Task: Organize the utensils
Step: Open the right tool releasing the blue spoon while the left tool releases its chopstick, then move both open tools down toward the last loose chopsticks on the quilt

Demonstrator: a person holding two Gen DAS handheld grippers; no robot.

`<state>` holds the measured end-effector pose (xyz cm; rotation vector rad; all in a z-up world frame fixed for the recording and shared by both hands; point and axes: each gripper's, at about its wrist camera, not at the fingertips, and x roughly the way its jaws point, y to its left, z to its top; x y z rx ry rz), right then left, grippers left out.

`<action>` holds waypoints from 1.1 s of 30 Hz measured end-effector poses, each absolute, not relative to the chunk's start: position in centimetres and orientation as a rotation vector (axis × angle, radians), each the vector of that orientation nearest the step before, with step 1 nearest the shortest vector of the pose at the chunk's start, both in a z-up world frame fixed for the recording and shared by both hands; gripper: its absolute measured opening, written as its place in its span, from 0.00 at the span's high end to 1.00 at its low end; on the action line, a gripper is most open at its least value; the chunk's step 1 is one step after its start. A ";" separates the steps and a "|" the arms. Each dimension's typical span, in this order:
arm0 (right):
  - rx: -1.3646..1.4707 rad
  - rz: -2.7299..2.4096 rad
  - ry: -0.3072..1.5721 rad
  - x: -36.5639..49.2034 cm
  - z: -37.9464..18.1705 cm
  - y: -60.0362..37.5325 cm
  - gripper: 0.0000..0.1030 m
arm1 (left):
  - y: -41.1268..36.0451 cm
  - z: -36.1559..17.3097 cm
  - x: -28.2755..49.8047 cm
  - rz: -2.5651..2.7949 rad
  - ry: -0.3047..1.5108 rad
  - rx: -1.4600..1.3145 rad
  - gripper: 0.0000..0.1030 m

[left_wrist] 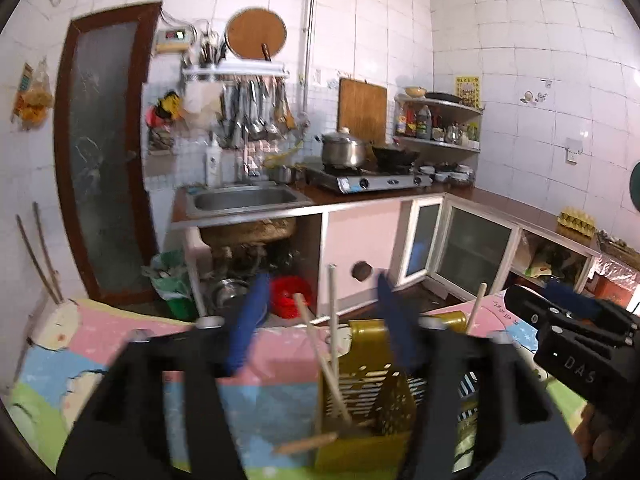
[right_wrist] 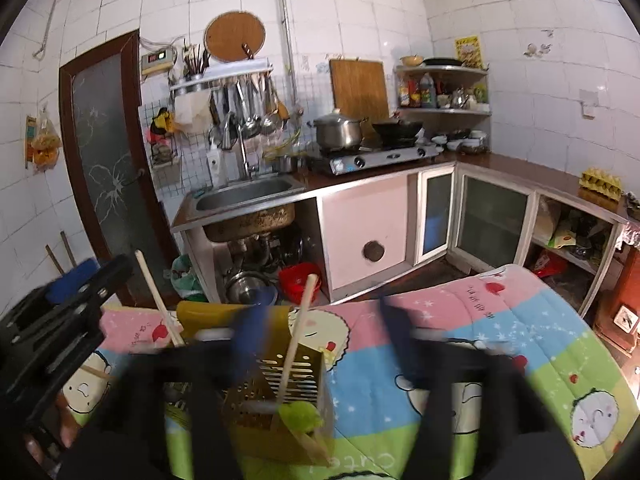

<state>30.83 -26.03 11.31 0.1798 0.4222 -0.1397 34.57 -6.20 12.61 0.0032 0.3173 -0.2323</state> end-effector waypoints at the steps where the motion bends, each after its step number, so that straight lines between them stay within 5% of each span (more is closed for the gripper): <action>1: 0.172 -0.144 0.419 30.2 11.6 -26.0 0.36 | -5.8 13.0 33.6 -0.229 0.313 0.015 0.28; 9: 0.196 -0.150 0.455 24.1 11.3 -26.6 0.28 | -2.1 12.5 26.9 -0.220 0.361 0.043 0.05; 33: 0.127 -0.031 0.775 11.3 -2.9 -20.0 0.26 | 2.4 -1.8 18.4 -0.166 0.708 -0.022 0.05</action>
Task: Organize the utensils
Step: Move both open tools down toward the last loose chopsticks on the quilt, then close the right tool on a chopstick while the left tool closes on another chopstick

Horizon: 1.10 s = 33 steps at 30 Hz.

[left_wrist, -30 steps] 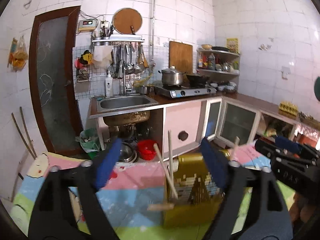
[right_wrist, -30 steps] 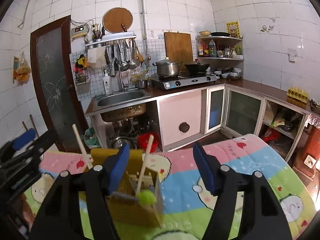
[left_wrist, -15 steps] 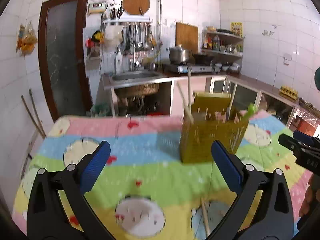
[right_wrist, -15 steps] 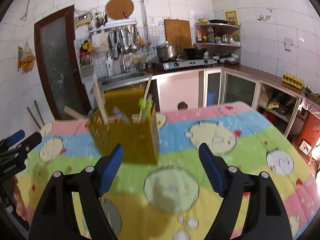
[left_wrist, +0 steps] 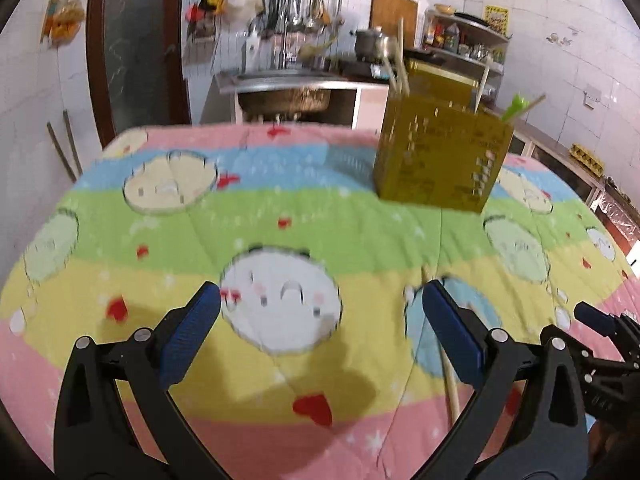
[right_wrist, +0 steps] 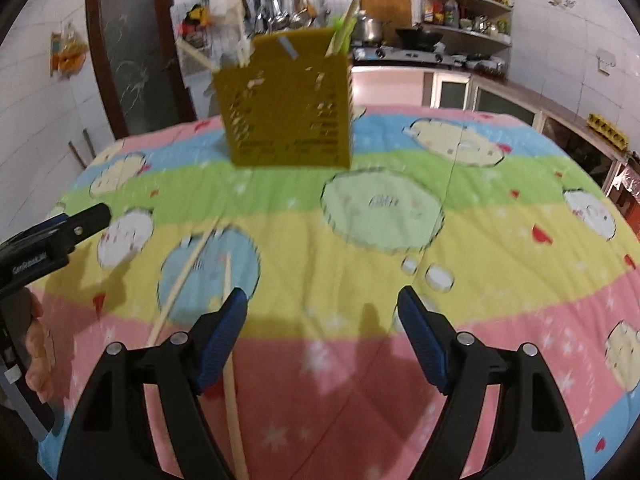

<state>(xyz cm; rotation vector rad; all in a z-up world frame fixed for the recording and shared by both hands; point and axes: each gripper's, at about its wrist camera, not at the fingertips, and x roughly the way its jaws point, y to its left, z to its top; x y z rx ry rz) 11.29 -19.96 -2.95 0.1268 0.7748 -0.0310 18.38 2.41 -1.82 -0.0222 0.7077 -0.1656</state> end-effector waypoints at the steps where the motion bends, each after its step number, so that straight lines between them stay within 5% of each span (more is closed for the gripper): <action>1: 0.120 -0.015 0.783 11.0 -3.2 -19.6 0.26 | 2.4 -2.3 18.3 -0.163 0.721 -0.019 0.05; 9: 0.062 0.037 0.793 9.9 -3.3 -17.9 0.28 | 2.7 -4.4 18.1 -0.129 0.783 -0.002 0.05; 14: 0.007 0.057 0.834 10.4 -4.0 -16.6 0.40 | 2.8 -4.5 18.2 -0.129 0.786 -0.006 0.05; 24: 0.005 0.065 0.887 11.8 -4.5 -16.1 0.92 | 1.6 -4.0 18.1 -0.169 0.801 -0.024 0.05; 33: 0.114 -0.012 0.885 12.2 -4.5 -19.9 0.94 | -2.3 -4.2 18.5 -0.247 0.838 0.010 0.05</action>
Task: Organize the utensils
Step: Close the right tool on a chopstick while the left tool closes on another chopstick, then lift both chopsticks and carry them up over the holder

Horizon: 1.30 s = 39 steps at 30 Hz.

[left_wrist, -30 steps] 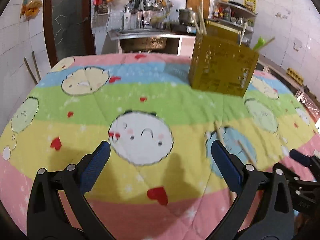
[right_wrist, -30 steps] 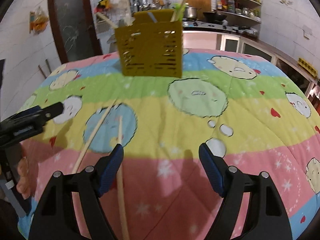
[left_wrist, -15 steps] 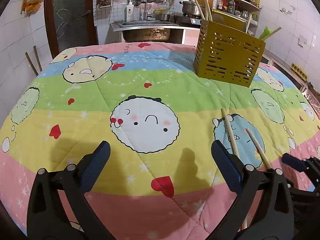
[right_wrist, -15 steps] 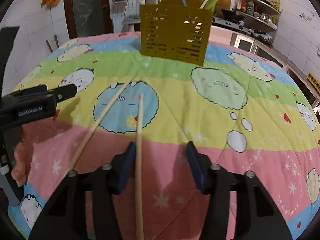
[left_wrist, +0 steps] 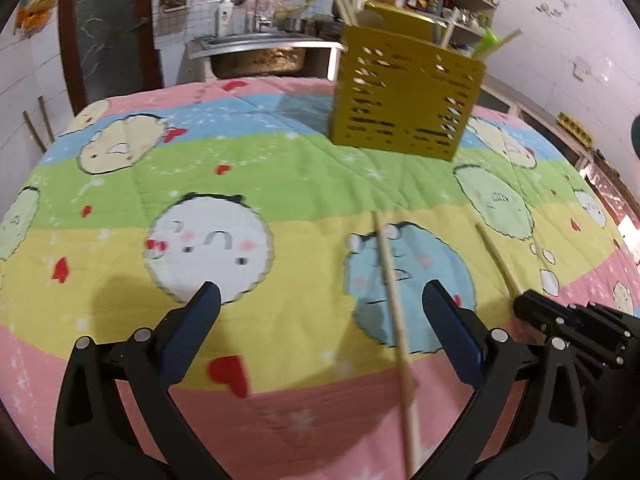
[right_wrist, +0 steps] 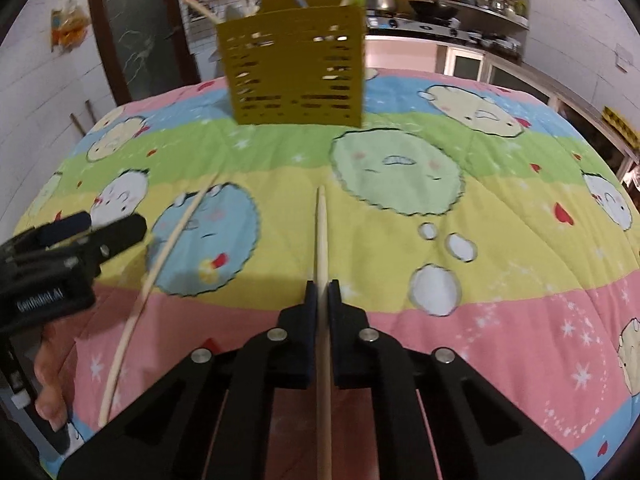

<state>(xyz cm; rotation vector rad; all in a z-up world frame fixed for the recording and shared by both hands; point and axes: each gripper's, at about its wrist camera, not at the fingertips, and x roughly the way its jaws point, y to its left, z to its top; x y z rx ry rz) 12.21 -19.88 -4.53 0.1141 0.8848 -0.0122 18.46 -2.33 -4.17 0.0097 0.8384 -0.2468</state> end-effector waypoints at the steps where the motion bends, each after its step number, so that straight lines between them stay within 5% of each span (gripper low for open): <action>1: 0.121 -0.021 0.884 12.3 -4.5 -20.2 0.94 | -2.8 -4.3 18.6 -0.254 0.848 0.013 0.05; 7: 0.146 -0.029 0.906 13.2 -4.8 -21.0 0.94 | -5.2 -6.0 19.8 -0.273 0.920 0.051 0.13; 14: 0.150 -0.029 0.930 14.4 -4.8 -21.2 0.93 | -4.9 -5.8 20.6 -0.280 0.931 0.050 0.54; 20: 0.145 -0.034 0.983 16.9 -4.9 -21.0 0.93 | -6.6 -6.0 22.0 -0.292 0.950 0.102 0.67; 24: 0.156 -0.037 0.997 17.8 -5.0 -21.1 0.93 | -7.0 -5.7 22.6 -0.316 0.966 0.101 0.89; 39: 0.259 -0.045 0.842 16.1 -1.8 -22.8 0.94 | -5.6 -3.2 21.7 -0.340 0.864 0.002 0.96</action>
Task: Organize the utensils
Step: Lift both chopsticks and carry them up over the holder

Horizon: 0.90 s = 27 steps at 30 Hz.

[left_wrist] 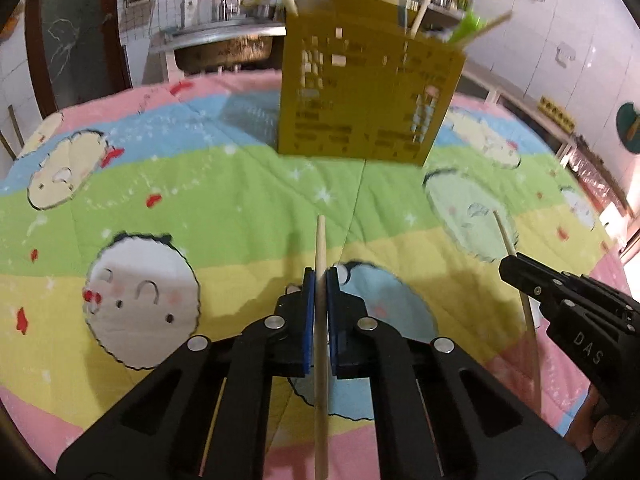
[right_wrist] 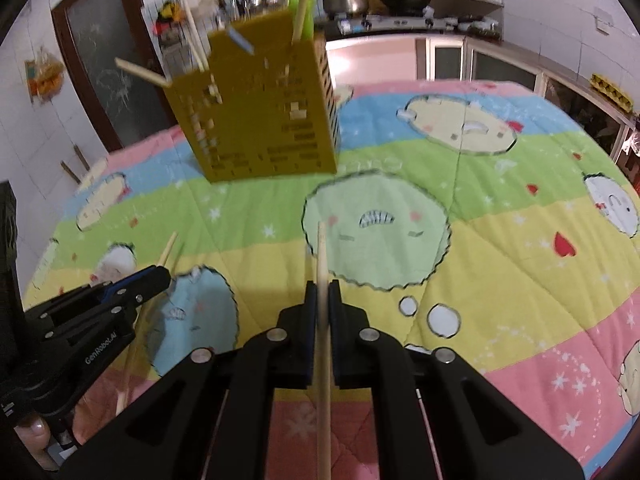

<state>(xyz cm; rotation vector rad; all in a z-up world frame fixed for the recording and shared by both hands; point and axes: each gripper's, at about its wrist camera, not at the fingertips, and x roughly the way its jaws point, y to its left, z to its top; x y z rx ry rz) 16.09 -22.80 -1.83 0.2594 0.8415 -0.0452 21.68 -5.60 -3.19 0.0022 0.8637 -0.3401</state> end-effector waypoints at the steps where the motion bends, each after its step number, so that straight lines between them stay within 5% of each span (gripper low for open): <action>1: 0.268 -0.043 0.811 15.6 -1.2 -22.9 0.94 | -5.4 -2.7 21.4 -0.343 0.845 -0.007 0.96; 27: 0.197 -0.056 0.408 7.5 5.6 -21.9 0.94 | 0.7 5.2 12.9 -0.318 0.476 -0.087 0.96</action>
